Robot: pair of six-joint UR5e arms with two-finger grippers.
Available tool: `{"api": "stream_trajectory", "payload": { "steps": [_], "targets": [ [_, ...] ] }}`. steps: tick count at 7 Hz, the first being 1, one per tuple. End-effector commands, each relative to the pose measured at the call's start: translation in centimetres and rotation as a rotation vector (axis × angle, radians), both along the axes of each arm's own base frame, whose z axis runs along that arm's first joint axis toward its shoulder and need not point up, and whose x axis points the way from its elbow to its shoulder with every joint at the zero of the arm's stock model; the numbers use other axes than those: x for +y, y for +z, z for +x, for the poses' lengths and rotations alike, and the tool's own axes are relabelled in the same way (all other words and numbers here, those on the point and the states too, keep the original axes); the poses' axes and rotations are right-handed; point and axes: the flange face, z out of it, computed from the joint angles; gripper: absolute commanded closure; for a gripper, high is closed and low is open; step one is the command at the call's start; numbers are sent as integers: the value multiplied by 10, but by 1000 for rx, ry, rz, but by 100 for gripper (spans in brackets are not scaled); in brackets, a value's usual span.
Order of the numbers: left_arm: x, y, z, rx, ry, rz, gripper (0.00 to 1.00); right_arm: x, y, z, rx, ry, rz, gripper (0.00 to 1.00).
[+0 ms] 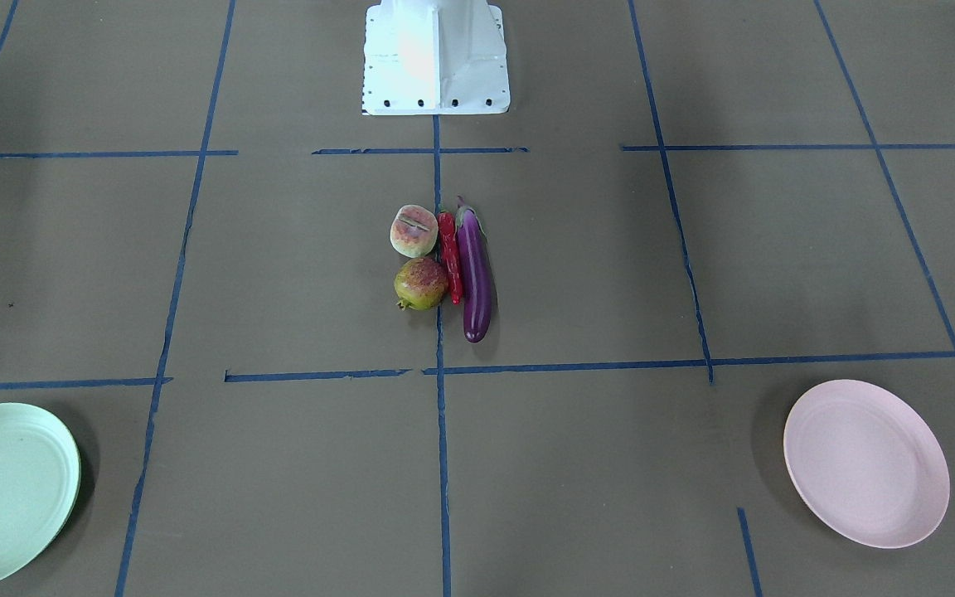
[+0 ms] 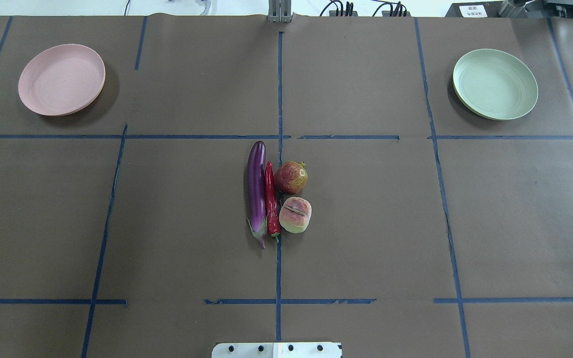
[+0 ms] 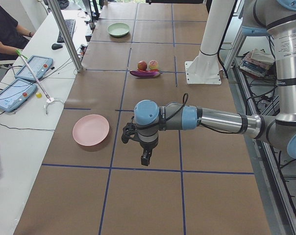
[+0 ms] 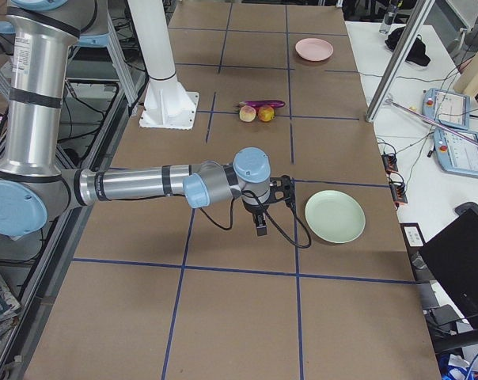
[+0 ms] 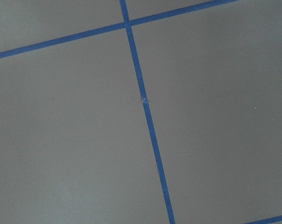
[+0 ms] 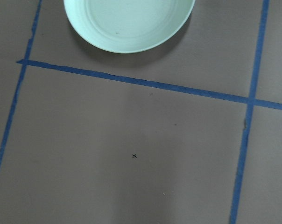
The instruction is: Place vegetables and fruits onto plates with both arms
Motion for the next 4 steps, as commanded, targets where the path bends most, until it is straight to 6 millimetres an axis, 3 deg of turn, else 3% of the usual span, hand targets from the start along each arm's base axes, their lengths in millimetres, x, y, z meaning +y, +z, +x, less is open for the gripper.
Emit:
{"api": "stream_trajectory", "payload": {
  "steps": [1,2,4],
  "targets": [
    [-1,-4,0,2,1,12,0,-14,-44,-56,-94,29,14,0],
    [-2,-4,1,0,2,14,0,-34,-83,-93,-148,67,-47,0],
    [-3,-5,1,2,2,15,0,-57,-171,-200,-216,95,-134,0]
  ]
}}
